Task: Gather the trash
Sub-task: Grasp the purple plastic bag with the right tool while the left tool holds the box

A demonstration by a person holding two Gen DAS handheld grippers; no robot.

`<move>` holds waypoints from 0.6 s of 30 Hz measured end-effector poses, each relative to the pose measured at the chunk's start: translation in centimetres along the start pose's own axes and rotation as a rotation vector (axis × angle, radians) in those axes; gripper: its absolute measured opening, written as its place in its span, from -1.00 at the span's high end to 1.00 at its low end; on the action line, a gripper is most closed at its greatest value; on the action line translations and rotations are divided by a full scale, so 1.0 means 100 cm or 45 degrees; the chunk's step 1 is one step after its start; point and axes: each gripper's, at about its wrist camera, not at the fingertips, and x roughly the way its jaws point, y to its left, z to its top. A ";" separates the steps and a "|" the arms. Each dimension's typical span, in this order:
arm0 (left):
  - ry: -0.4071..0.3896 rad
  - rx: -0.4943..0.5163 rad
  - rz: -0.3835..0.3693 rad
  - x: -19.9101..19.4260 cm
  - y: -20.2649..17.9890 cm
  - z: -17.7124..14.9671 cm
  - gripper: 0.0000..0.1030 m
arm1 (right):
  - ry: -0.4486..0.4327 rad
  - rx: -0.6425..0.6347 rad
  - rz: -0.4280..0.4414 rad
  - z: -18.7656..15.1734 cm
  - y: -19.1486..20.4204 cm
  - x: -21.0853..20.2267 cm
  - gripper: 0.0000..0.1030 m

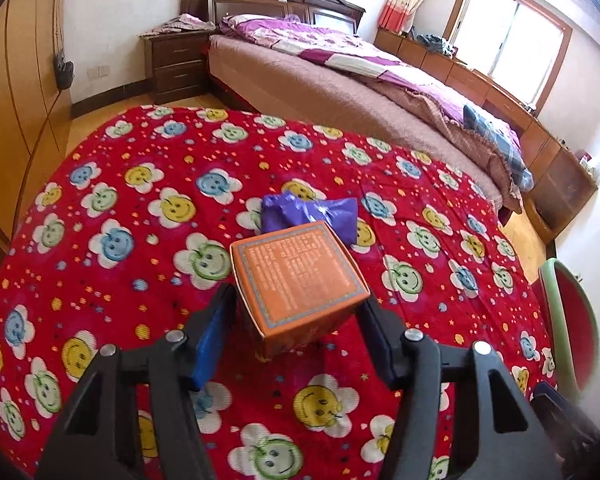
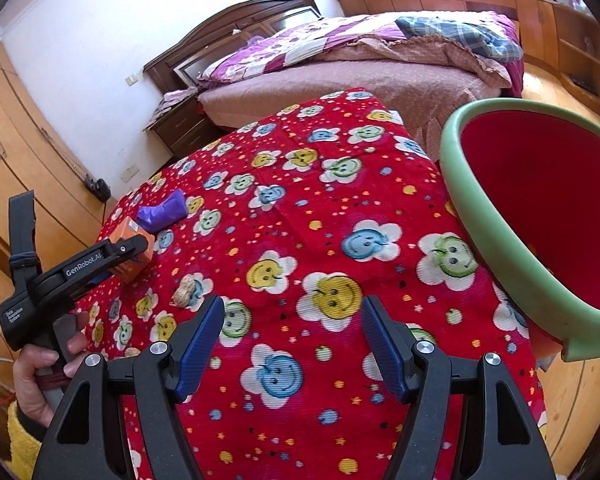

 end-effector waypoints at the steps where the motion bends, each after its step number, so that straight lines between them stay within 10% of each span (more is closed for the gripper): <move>1: -0.006 -0.005 0.001 -0.003 0.003 0.001 -0.19 | 0.000 -0.010 0.004 0.001 0.003 0.000 -0.40; 18: -0.070 -0.122 0.184 -0.028 0.099 0.022 -0.19 | 0.041 -0.137 0.077 0.023 0.068 0.025 -0.40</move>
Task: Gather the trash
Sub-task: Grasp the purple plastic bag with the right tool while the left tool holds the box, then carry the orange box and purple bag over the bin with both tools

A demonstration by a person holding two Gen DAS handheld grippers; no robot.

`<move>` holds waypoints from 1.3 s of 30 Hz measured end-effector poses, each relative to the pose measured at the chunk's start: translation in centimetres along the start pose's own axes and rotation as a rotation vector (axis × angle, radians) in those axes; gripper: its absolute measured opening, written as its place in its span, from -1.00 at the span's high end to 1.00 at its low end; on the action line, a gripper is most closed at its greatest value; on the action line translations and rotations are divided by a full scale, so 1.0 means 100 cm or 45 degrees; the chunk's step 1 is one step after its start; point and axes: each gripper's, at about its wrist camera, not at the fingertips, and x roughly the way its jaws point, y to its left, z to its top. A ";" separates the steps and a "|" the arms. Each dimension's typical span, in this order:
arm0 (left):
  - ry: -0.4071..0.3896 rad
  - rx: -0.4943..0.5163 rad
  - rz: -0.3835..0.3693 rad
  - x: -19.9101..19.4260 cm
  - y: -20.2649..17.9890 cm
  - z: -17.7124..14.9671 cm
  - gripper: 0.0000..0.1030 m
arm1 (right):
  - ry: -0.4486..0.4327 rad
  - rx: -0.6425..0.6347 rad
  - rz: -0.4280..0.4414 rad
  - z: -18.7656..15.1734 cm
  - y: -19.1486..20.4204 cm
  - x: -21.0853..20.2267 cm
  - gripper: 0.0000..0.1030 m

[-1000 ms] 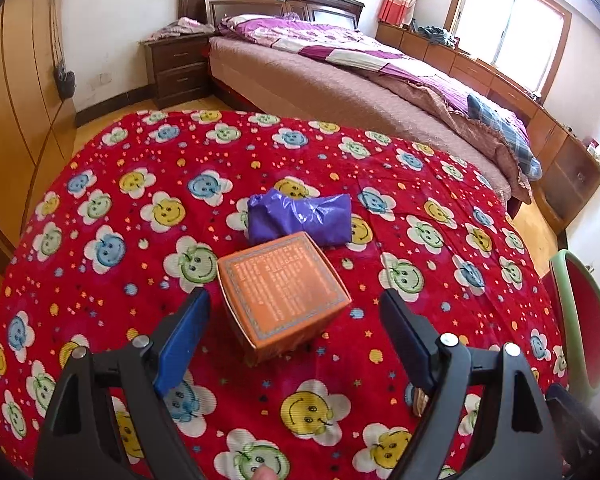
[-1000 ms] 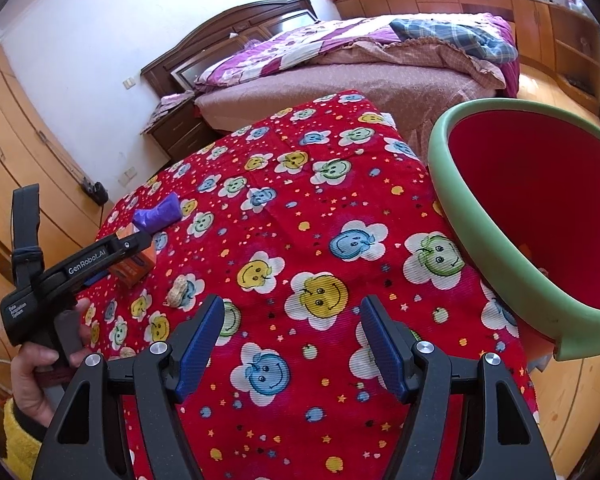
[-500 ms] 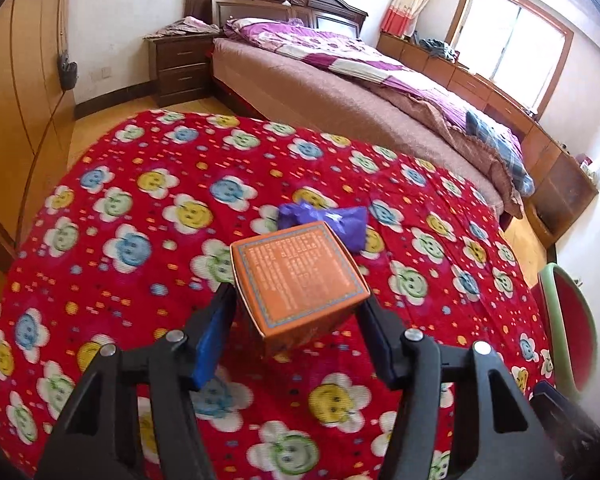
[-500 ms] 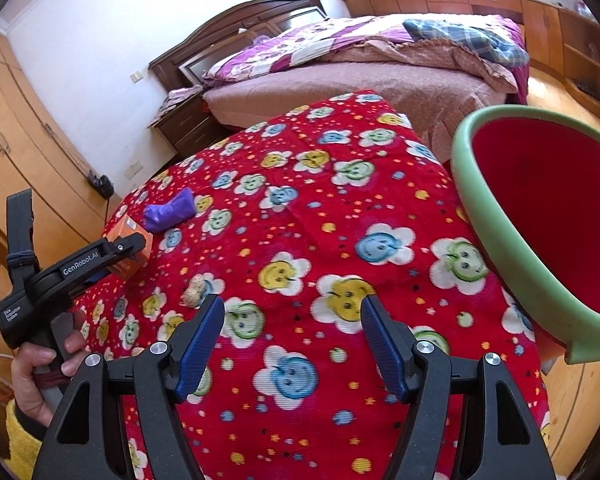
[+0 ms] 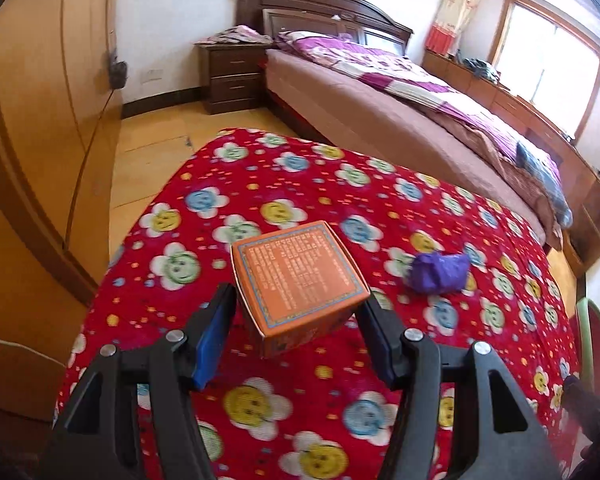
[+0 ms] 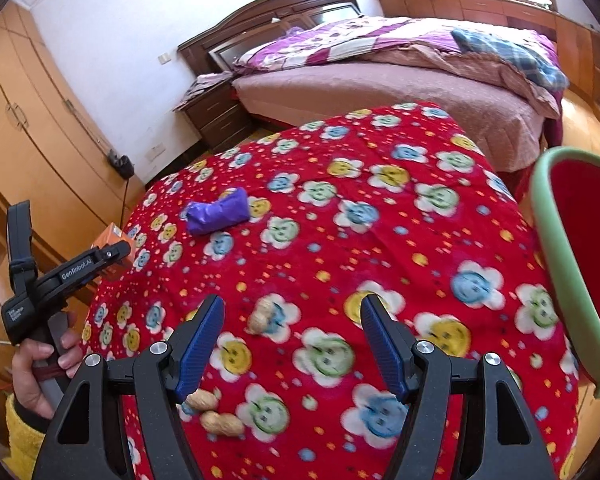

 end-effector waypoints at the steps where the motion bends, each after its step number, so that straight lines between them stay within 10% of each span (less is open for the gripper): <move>1: 0.001 -0.011 0.001 0.001 0.005 0.000 -0.19 | 0.003 -0.006 0.002 0.002 0.004 0.002 -0.40; 18: -0.050 -0.104 0.036 0.008 0.047 0.004 -0.19 | 0.085 -0.151 0.044 0.053 0.081 0.103 -0.40; 35: -0.017 -0.097 -0.024 0.025 0.043 0.000 -0.19 | 0.178 -0.286 -0.145 0.070 0.105 0.172 -0.50; 39: -0.017 -0.093 -0.038 0.024 0.042 0.000 -0.19 | 0.165 -0.279 -0.198 0.069 0.104 0.171 -0.07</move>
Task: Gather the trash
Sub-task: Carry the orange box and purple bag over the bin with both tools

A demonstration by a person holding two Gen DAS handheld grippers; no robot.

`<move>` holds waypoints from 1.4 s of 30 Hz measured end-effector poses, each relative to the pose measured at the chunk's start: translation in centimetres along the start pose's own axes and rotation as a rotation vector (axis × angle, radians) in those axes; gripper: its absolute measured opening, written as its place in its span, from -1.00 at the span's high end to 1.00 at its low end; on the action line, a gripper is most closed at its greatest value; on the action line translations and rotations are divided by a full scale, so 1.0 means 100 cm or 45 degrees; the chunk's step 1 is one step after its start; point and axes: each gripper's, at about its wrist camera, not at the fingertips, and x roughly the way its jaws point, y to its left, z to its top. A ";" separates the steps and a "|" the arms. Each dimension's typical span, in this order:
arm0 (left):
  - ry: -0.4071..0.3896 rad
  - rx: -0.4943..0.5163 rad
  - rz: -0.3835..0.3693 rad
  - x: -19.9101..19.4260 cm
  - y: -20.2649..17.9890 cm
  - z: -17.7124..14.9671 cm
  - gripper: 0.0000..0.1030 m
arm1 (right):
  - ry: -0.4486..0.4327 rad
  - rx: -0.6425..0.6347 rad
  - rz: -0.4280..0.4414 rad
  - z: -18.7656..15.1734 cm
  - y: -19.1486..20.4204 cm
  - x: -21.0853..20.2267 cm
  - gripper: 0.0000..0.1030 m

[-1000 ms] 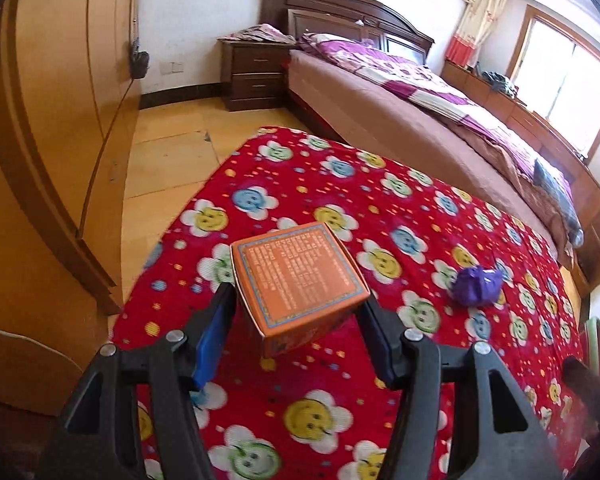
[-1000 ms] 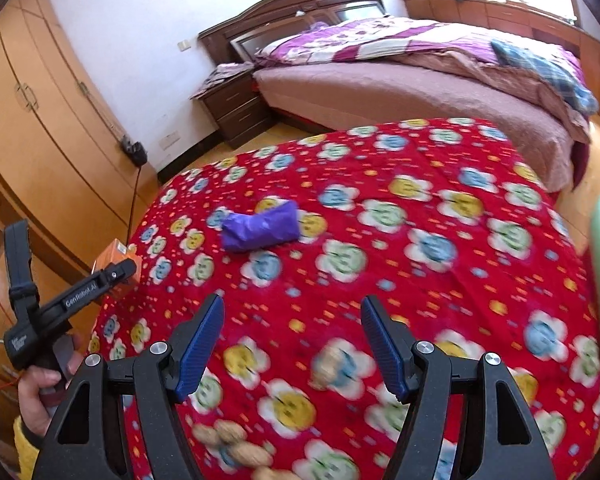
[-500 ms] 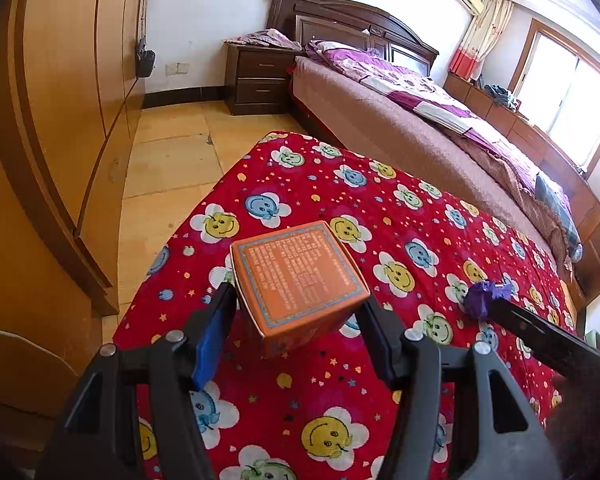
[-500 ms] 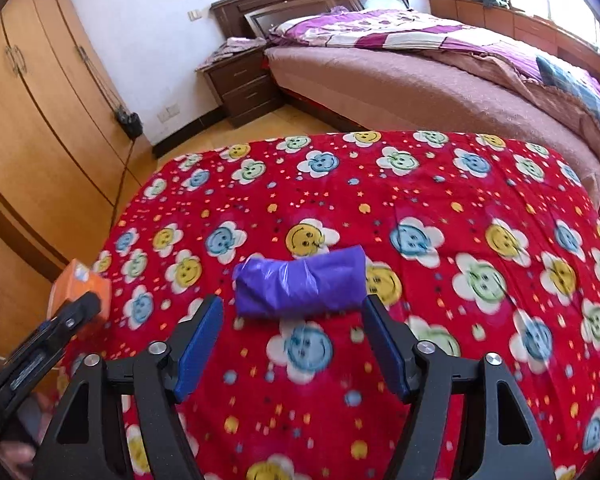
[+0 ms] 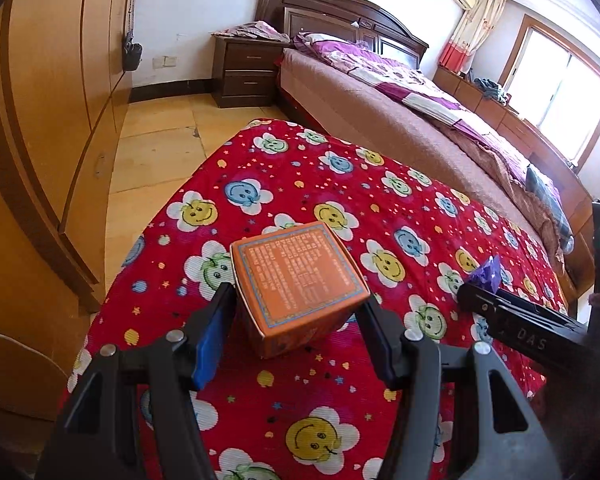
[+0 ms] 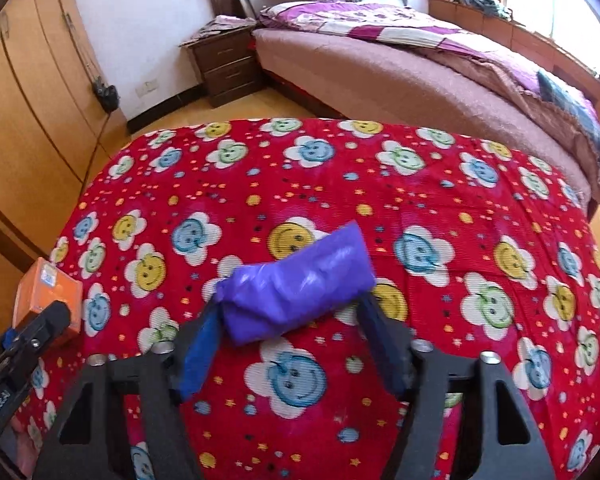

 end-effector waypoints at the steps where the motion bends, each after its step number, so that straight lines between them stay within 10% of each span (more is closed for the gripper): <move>1: 0.000 0.001 0.000 0.000 0.000 0.000 -0.19 | -0.002 0.007 -0.002 -0.001 -0.002 -0.001 0.00; 11: -0.021 0.005 -0.010 -0.015 -0.004 -0.002 -0.19 | 0.005 0.086 0.097 -0.007 -0.024 -0.010 0.53; 42: 0.022 0.104 -0.207 -0.073 -0.068 -0.049 -0.19 | -0.197 0.202 0.256 -0.103 -0.070 -0.155 0.54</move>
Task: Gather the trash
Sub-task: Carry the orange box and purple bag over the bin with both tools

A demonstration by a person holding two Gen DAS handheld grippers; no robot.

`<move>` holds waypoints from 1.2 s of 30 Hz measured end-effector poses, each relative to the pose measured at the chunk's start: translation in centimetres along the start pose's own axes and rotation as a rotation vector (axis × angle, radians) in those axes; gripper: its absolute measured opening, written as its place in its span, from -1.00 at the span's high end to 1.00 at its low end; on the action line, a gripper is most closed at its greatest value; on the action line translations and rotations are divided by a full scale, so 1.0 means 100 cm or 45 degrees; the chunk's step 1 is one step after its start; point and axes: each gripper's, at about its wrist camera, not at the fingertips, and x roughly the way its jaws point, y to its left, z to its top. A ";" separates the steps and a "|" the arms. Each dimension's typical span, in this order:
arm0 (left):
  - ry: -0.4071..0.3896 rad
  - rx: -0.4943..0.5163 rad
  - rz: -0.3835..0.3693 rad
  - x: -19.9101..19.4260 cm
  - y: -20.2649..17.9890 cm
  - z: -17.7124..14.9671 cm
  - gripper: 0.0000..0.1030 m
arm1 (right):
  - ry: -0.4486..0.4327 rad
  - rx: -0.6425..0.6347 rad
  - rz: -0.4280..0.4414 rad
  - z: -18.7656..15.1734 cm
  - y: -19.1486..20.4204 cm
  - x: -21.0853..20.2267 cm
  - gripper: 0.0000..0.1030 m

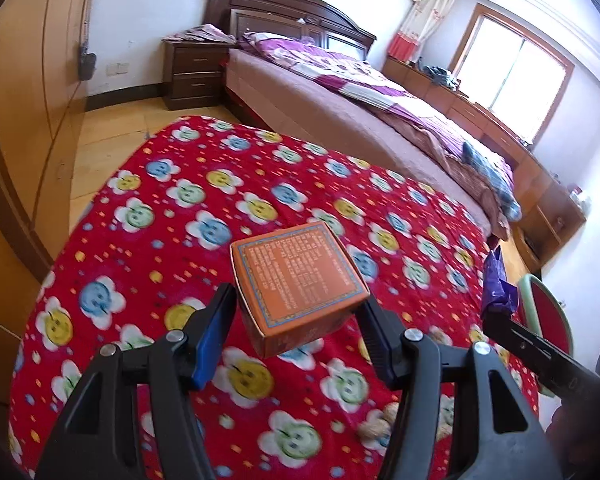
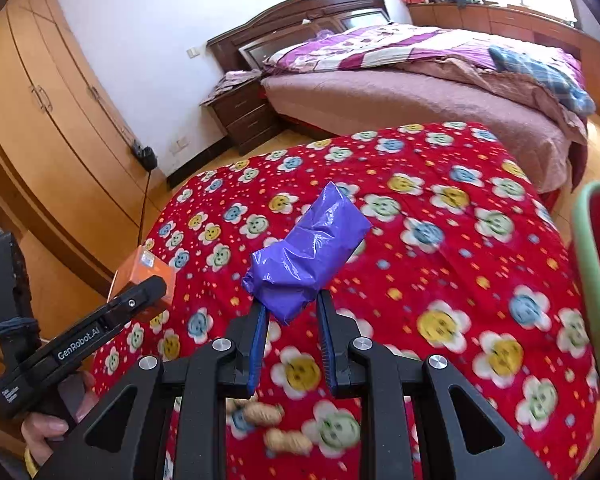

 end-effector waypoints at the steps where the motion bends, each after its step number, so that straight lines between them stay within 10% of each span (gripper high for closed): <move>1: 0.003 0.006 -0.008 -0.001 -0.004 -0.002 -0.19 | -0.003 0.003 -0.002 -0.002 -0.003 -0.003 0.54; 36: 0.143 0.443 -0.357 -0.011 -0.190 -0.059 -0.19 | -0.309 0.398 -0.268 -0.073 -0.155 -0.150 0.54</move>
